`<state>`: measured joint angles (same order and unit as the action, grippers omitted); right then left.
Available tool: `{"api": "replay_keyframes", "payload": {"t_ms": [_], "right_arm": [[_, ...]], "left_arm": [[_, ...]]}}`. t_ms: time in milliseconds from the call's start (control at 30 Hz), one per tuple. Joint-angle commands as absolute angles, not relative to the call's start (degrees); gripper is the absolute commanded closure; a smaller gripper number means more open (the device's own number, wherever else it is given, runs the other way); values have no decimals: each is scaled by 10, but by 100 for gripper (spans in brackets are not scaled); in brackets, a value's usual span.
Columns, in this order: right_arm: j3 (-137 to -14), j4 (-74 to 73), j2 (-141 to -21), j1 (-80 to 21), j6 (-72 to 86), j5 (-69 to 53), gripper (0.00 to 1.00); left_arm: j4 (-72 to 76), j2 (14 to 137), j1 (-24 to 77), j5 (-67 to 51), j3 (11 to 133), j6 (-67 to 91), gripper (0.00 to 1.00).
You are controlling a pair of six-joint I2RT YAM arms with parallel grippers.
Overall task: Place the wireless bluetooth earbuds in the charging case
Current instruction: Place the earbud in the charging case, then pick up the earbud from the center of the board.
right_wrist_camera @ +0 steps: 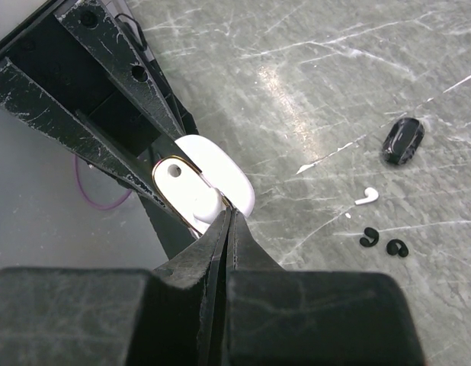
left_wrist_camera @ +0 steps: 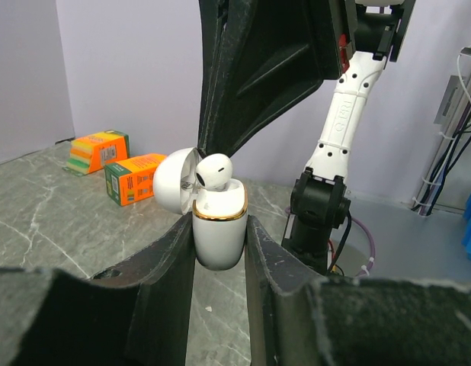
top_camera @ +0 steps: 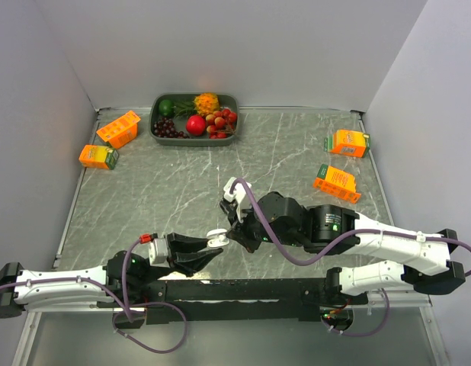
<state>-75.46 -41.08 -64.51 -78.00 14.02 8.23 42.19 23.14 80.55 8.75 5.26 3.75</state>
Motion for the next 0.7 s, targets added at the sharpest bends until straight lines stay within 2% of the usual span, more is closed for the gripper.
{"api": "replay_keyframes", "payload": {"t_ms": [0, 200, 333, 400, 500, 533, 633, 667], "right_arm": [[-774, -381, -631, -780, 128, 55, 100], [-763, -377, -609, -780, 115, 38, 100], [-748, -375, -573, -781, 127, 86, 99], [-720, -364, -539, -780, 140, 133, 91], [-677, -362, -519, -768, 170, 164, 66], [-668, -369, -520, -759, 180, 161, 52], [-643, -398, -559, -712, 236, 139, 41], [-634, -397, -582, -698, 260, 127, 40]], "left_arm": [[449, 230, 807, 86, 64, 38, 99], [445, 223, 807, 93, 63, 36, 99], [432, 206, 806, 115, 59, 34, 99], [422, 193, 806, 126, 58, 33, 99], [385, 164, 806, 148, 61, 31, 99], [363, 145, 807, 154, 62, 32, 99], [331, 106, 806, 178, 67, 29, 99], [311, 97, 806, 188, 68, 27, 99]]}}
